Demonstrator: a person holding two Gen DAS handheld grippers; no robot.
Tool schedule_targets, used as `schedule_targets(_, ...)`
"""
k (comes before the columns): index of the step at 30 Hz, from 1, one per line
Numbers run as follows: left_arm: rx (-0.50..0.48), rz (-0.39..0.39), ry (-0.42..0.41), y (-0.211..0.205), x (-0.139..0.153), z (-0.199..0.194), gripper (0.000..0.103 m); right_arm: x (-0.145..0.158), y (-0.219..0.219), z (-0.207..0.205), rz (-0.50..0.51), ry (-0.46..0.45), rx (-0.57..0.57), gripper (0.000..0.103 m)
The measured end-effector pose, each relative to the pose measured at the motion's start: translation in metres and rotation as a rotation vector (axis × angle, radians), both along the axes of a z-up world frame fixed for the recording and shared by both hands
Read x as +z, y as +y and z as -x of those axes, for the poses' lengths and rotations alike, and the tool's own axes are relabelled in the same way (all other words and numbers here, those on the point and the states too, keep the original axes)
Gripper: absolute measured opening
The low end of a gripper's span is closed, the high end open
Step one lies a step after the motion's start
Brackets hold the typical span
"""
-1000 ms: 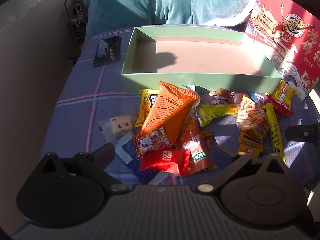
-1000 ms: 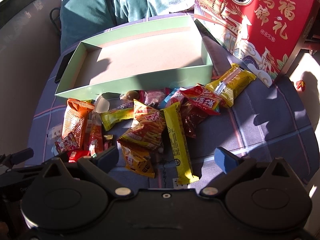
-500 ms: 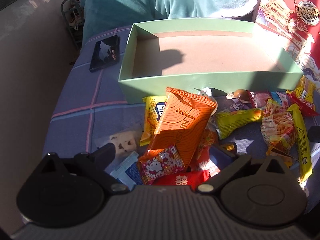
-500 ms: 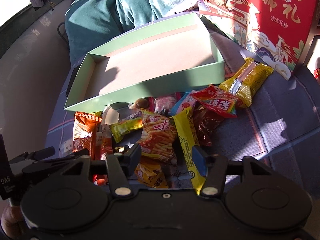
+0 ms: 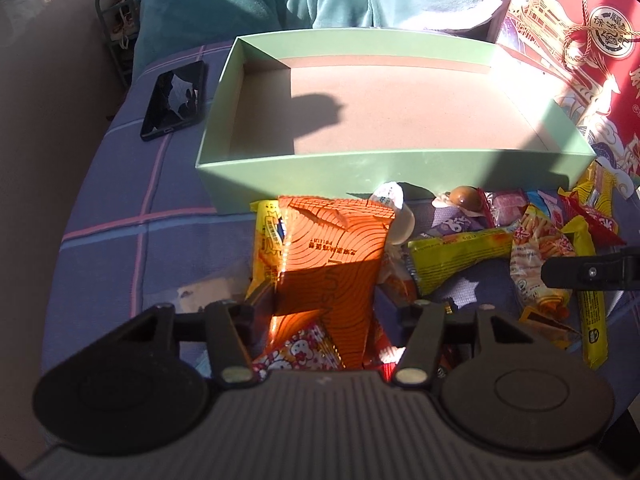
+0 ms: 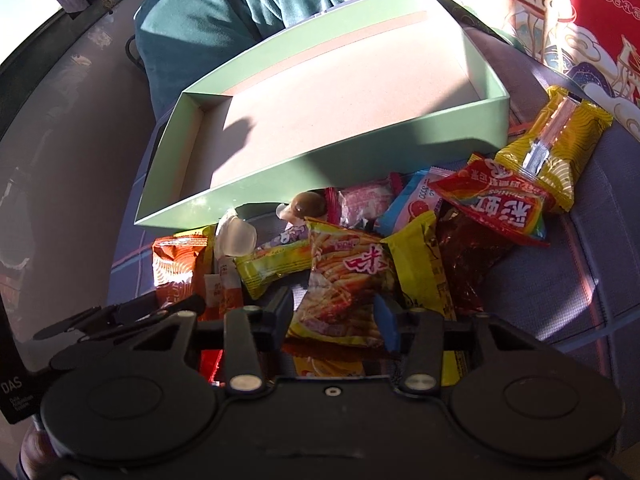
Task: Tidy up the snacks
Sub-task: 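Grasp the orange WINSUN pack with the left gripper while the right grasps the red-yellow snack bag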
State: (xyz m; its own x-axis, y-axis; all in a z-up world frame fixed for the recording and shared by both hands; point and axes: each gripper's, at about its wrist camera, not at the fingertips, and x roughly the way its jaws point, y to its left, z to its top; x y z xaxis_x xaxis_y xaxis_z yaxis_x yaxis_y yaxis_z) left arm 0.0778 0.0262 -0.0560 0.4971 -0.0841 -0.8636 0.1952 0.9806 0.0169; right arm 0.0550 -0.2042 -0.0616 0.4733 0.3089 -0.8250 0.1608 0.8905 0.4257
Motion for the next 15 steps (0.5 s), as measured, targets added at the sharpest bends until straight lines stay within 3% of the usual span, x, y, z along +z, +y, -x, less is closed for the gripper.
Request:
schedule_targets(2,0.017,-0.007,0.031,0.003,-0.007,-0.003,0.058,-0.002,0.002,-0.002,0.005,-0.001,0.006,0.046)
schedule_targets(6,0.017,-0.040,0.046,-0.002,-0.016,-0.002,0.060,-0.001,0.007,-0.001,0.015,-0.021,0.033,0.058)
schedule_targets(9,0.027,-0.056,0.043,-0.005,-0.015,-0.002,0.059,-0.001,0.008,-0.001,0.014,-0.018,0.036,0.059)
schedule_targets(10,0.030,-0.053,0.039,-0.005,-0.014,-0.002,0.055,0.000,0.006,-0.001,0.008,-0.014,0.034,0.059)
schedule_targets(15,0.030,-0.008,0.038,0.002,-0.006,0.000,0.051,0.005,-0.008,0.006,-0.040,-0.007,0.015,0.059)
